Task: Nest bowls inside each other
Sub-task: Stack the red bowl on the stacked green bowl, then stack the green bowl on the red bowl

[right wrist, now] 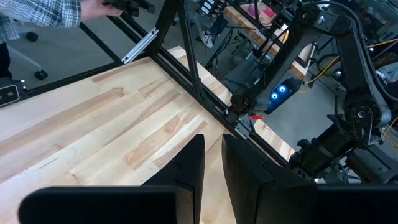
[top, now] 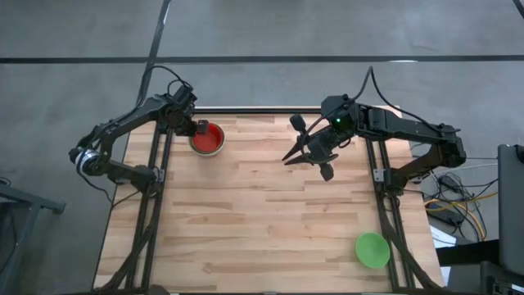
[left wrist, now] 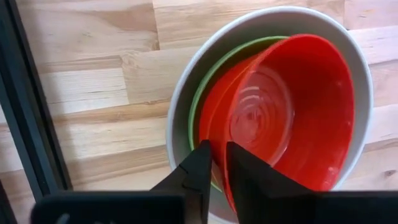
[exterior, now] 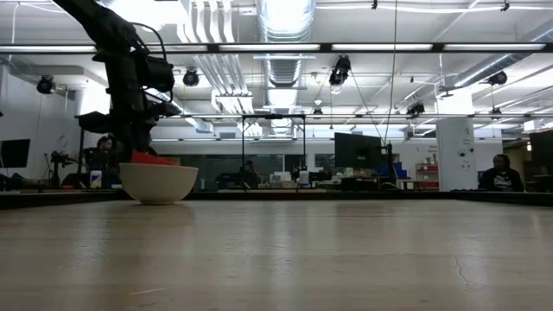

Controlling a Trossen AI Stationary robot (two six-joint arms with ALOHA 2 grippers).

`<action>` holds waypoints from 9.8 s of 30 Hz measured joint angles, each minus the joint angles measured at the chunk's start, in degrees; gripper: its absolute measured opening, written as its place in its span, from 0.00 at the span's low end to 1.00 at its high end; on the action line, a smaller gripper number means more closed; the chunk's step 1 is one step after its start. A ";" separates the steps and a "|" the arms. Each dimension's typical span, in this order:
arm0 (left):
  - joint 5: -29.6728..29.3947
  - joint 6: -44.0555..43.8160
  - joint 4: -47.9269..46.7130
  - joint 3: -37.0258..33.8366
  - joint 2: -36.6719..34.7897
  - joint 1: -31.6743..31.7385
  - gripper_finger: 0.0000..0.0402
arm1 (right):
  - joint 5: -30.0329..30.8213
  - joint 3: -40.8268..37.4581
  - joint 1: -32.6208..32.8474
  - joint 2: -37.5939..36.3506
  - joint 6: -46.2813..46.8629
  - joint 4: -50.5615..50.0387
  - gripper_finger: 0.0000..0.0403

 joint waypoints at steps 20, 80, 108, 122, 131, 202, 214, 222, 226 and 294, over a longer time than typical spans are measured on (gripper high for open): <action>0.42 1.49 1.09 0.00 0.00 -0.02 0.31 | 0.00 0.00 -0.01 -0.01 0.11 0.00 0.13; 8.17 12.48 28.09 -6.70 -30.01 -17.82 0.26 | -0.02 -0.01 0.00 0.00 0.15 0.00 0.13; 26.67 19.24 37.01 -17.50 -55.12 -24.04 0.26 | -0.02 0.00 -0.01 0.01 0.12 0.00 0.13; 27.05 19.41 32.54 -17.66 -55.95 -24.04 0.26 | -0.02 0.00 0.01 -0.01 0.08 0.00 0.13; 26.78 17.62 32.54 -17.66 -55.91 -24.04 0.26 | -0.02 0.00 0.00 0.00 0.01 0.00 0.13; 26.82 13.11 32.50 -17.66 -55.87 -24.03 0.26 | 43.51 0.00 -3.50 -3.46 79.08 -21.91 0.13; 26.80 13.11 32.50 -17.66 -55.87 -24.04 0.26 | 41.87 0.00 -1.66 -6.29 99.88 -42.39 0.13; 26.82 13.11 32.49 -17.66 -55.87 -24.03 0.26 | 41.97 0.00 5.26 -7.74 107.13 -44.39 0.13; 26.82 13.13 32.50 -17.66 -55.87 -24.04 0.26 | 42.25 0.00 9.86 -7.90 115.46 -49.07 0.13; 26.81 13.13 32.50 -17.68 -55.87 -24.03 0.26 | 40.30 -13.67 74.63 8.08 168.21 -37.20 0.13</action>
